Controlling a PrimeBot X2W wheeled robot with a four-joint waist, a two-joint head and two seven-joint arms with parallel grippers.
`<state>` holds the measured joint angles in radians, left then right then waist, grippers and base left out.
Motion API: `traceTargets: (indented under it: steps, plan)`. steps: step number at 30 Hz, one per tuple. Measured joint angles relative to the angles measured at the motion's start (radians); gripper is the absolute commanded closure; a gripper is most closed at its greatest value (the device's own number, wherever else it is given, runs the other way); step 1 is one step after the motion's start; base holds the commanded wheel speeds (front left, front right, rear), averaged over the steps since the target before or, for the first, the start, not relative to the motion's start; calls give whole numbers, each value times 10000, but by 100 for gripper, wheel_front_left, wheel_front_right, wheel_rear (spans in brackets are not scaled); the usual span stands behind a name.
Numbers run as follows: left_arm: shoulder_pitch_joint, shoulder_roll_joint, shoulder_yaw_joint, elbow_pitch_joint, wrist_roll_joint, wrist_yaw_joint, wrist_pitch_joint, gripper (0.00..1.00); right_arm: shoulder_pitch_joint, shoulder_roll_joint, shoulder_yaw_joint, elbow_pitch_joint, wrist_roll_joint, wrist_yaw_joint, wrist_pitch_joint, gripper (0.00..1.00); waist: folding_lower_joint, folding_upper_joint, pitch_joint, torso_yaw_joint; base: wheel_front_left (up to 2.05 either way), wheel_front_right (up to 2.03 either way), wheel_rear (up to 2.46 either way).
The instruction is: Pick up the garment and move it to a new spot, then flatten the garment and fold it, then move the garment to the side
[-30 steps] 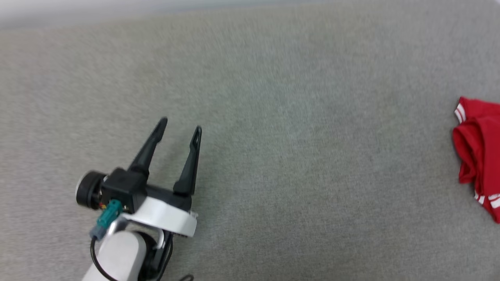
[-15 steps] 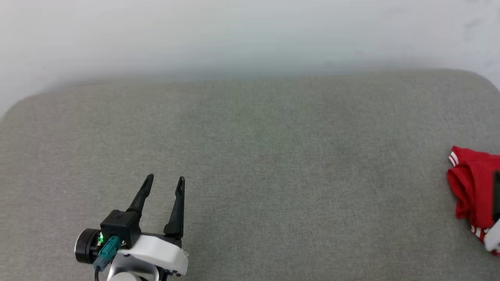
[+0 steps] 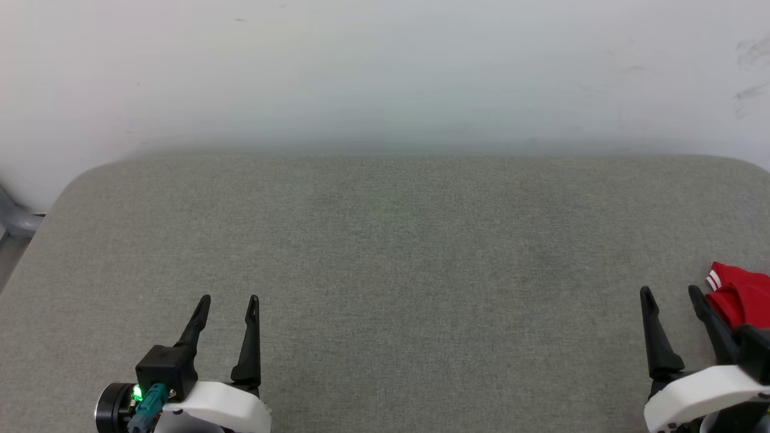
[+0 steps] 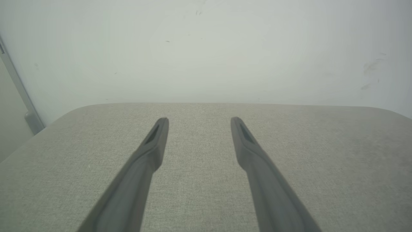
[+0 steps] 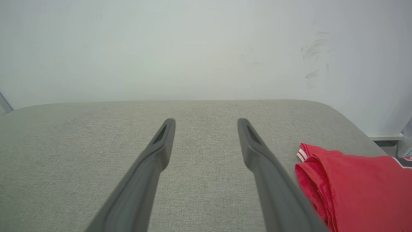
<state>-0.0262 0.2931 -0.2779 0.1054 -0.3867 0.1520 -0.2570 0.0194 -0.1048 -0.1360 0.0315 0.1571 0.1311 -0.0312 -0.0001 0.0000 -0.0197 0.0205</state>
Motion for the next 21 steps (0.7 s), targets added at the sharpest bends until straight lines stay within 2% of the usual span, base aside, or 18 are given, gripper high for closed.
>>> traceTargets:
  steps: [10,21]
  plan:
    - [26,33,-111,125,-36,-21,2,0,1273,483,186,-1720,-144,0,491,0,1,0,-44,-72,0,0,0]
    - [9,35,-155,309,-35,-111,-13,0,1451,520,353,-2299,-201,0,727,0,1,0,93,-186,0,0,0]
